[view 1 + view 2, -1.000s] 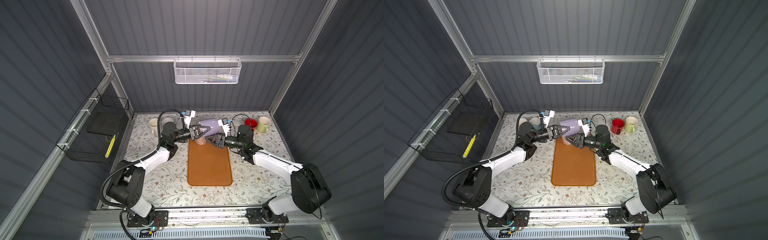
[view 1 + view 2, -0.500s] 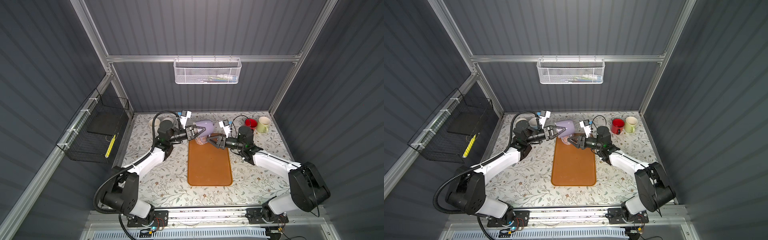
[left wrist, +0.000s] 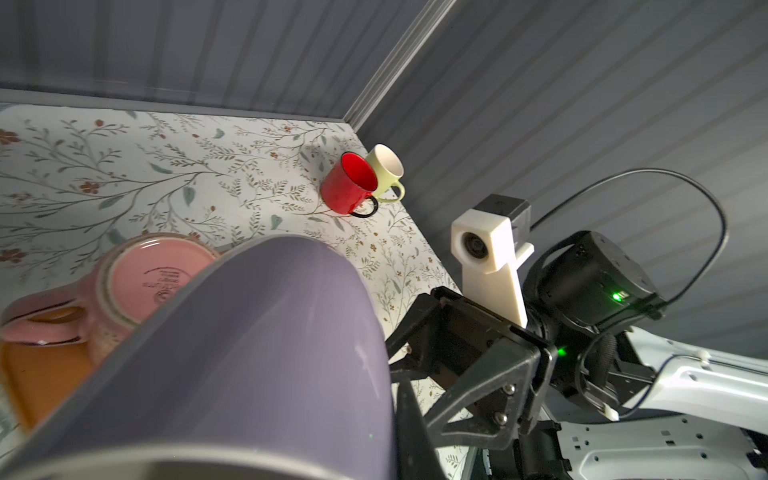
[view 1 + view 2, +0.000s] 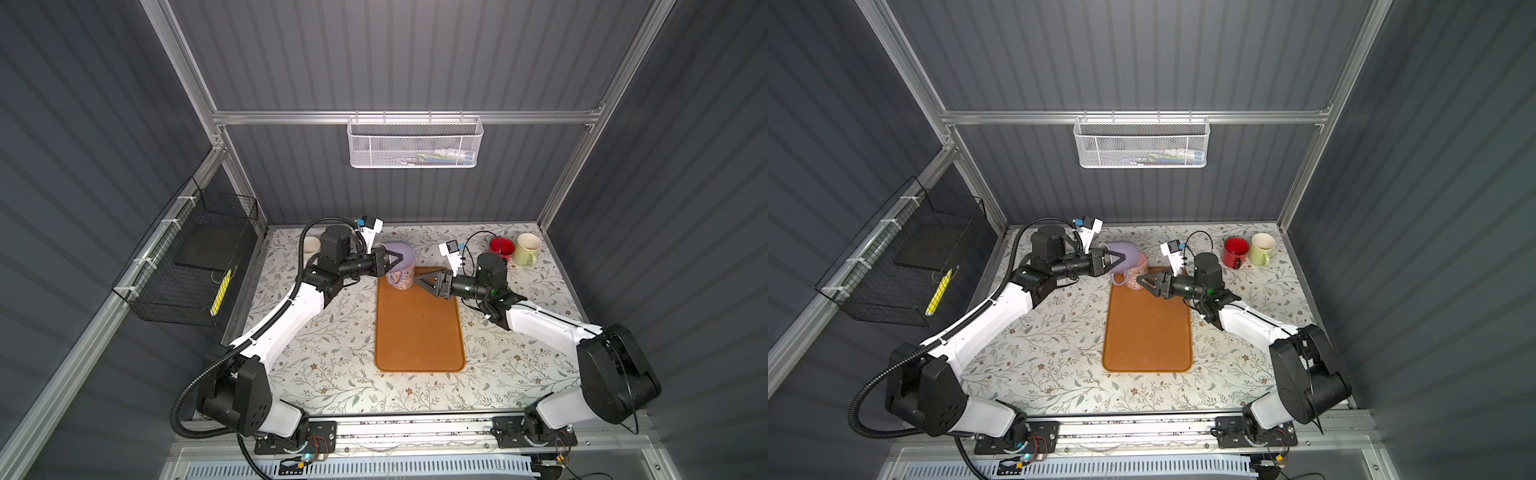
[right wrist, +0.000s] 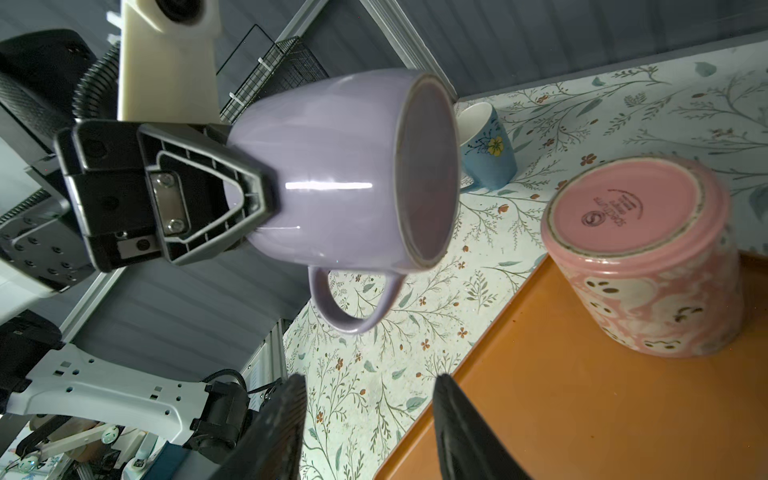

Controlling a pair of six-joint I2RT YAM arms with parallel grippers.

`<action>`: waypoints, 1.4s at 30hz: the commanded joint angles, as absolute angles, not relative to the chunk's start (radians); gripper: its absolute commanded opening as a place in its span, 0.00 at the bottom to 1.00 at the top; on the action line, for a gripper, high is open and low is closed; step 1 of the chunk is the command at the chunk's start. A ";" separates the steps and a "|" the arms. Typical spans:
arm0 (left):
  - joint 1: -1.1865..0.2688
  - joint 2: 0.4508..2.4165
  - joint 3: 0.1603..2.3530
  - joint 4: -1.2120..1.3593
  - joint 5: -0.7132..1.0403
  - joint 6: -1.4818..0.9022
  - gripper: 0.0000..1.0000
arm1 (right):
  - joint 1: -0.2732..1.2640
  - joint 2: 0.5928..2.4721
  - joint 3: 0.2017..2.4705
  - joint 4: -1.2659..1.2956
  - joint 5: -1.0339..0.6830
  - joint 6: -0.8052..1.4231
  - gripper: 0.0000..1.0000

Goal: Turn the mug right side up
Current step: 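Open the right gripper and pull the lavender mug away with the left gripper, then lower the lavender mug beside the light-blue mug with the left gripper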

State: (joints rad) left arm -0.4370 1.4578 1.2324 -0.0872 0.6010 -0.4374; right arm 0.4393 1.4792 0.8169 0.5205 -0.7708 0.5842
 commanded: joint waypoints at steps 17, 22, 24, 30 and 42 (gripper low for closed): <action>-0.436 1.678 1.724 -0.660 0.136 -0.153 0.00 | 0.432 1.418 0.786 0.324 -0.673 0.471 0.51; -0.436 1.762 1.812 -0.723 0.072 -0.120 0.00 | 0.432 1.426 0.783 0.326 -0.674 0.474 0.51; -0.436 1.800 1.845 -0.742 0.040 -0.111 0.00 | 0.432 1.428 0.780 0.327 -0.673 0.474 0.51; -0.436 1.931 1.966 -0.806 -0.033 -0.065 0.00 | 0.432 1.430 0.776 0.312 -0.658 0.468 0.51; -0.378 2.188 2.210 -0.909 -0.012 -0.002 0.00 | 0.433 1.414 0.770 0.266 -0.630 0.448 0.51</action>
